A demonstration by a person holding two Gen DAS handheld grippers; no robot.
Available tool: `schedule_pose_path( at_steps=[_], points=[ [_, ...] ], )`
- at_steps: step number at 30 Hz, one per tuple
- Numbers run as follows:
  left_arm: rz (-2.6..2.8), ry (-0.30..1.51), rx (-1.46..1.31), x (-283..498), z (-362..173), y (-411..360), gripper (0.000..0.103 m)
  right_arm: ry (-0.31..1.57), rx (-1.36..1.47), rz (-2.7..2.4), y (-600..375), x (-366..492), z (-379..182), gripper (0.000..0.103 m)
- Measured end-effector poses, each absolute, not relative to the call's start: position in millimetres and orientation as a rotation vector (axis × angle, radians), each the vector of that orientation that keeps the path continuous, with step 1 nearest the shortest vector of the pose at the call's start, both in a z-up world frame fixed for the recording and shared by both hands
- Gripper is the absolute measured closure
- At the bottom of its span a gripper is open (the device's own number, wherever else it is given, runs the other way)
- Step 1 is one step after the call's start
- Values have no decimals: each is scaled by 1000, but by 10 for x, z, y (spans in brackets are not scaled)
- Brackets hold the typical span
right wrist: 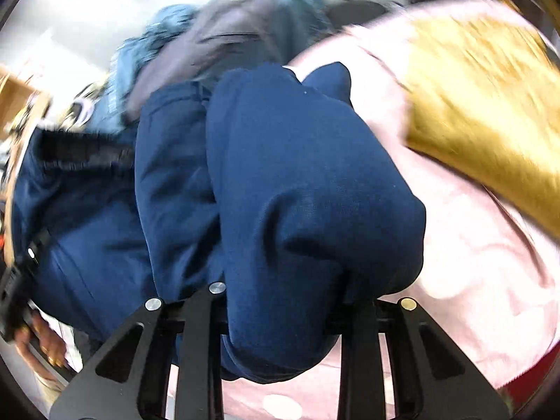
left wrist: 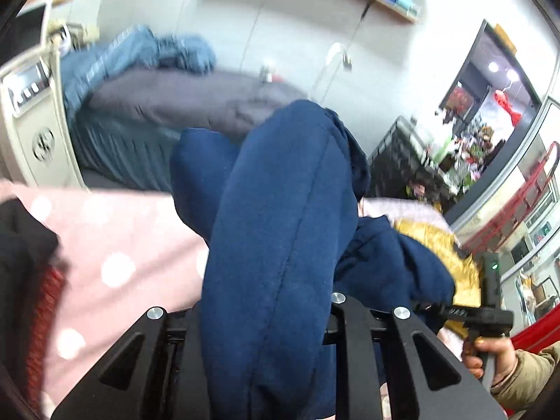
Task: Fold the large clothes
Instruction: 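Lift the jacket bundle with both grippers and carry it to the bed end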
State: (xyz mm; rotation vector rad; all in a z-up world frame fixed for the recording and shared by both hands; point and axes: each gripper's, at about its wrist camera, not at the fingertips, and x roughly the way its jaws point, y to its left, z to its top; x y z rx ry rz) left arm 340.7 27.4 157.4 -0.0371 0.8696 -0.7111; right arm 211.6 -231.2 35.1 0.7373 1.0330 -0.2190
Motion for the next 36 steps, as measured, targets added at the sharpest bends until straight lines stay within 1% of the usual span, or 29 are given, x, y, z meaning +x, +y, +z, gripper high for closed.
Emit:
schedule_pose_path(
  at_steps=[2, 4, 8, 10, 13, 15, 16, 18, 20, 21, 22, 23, 24, 25, 26, 28, 29, 30, 31, 33, 35, 36],
  points=[
    [-656, 799, -50, 3332, 1922, 704, 83, 1008, 687, -148, -2047, 2203, 513, 77],
    [-592, 743, -88, 3282, 2204, 1168, 83, 971, 623, -40, -1710, 2360, 787, 77],
    [-353, 606, -231, 3031, 2823, 2682, 83, 921, 563, 221, -864, 3210, 1317, 77],
    [-219, 543, -278, 2834, 3014, 3435, 83, 899, 528, 346, -378, 3617, 1543, 77],
    [-27, 472, -390, 2517, 3094, 4578, 83, 881, 498, 570, 519, 4286, 1783, 76],
    [72, 460, -496, 2349, 2950, 5243, 82, 911, 519, 693, 1073, 4652, 1799, 75],
    [143, 468, -550, 2267, 2796, 5551, 81, 955, 549, 750, 1425, 4816, 1694, 75],
    [234, 541, -709, 2152, 2319, 6133, 79, 1043, 587, 761, 1877, 5169, 1428, 74],
    [352, 658, -869, 2050, 1618, 6615, 77, 1188, 576, 715, 2400, 5526, 882, 74],
    [401, 724, -922, 2001, 1298, 6757, 72, 1230, 578, 677, 2515, 5592, 701, 74],
    [432, 771, -970, 1947, 991, 6853, 69, 1307, 583, 623, 2675, 5655, 391, 74],
    [424, 778, -1039, 1872, 729, 6966, 64, 1358, 606, 574, 2765, 5715, 103, 67],
    [397, 743, -1132, 1774, 494, 7059, 56, 1378, 684, 556, 2778, 5748, -82, 64],
    [375, 712, -1178, 1724, 387, 7098, 52, 1387, 752, 543, 2780, 5780, -195, 63],
    [367, 698, -1188, 1720, 355, 7114, 47, 1395, 801, 524, 2773, 5794, -294, 62],
    [405, 740, -1111, 1796, 406, 7107, 35, 1396, 745, 521, 2813, 5815, -325, 60],
    [444, 775, -1057, 1833, 443, 7106, 24, 1392, 702, 524, 2840, 5822, -293, 57],
    [464, 790, -1030, 1891, 521, 7035, 21, 1388, 656, 529, 2855, 5837, -257, 52],
    [475, 801, -1009, 1919, 538, 7023, 20, 1390, 647, 531, 2798, 5818, -228, 49],
    [500, 818, -986, 1931, 597, 7018, 13, 1400, 681, 532, 2747, 5774, -232, 41],
    [514, 820, -972, 1883, 621, 7017, 12, 1422, 735, 516, 2642, 5694, -247, 33],
    [524, 817, -960, 1847, 662, 6979, 12, 1429, 757, 512, 2512, 5660, -281, 33]
  ],
)
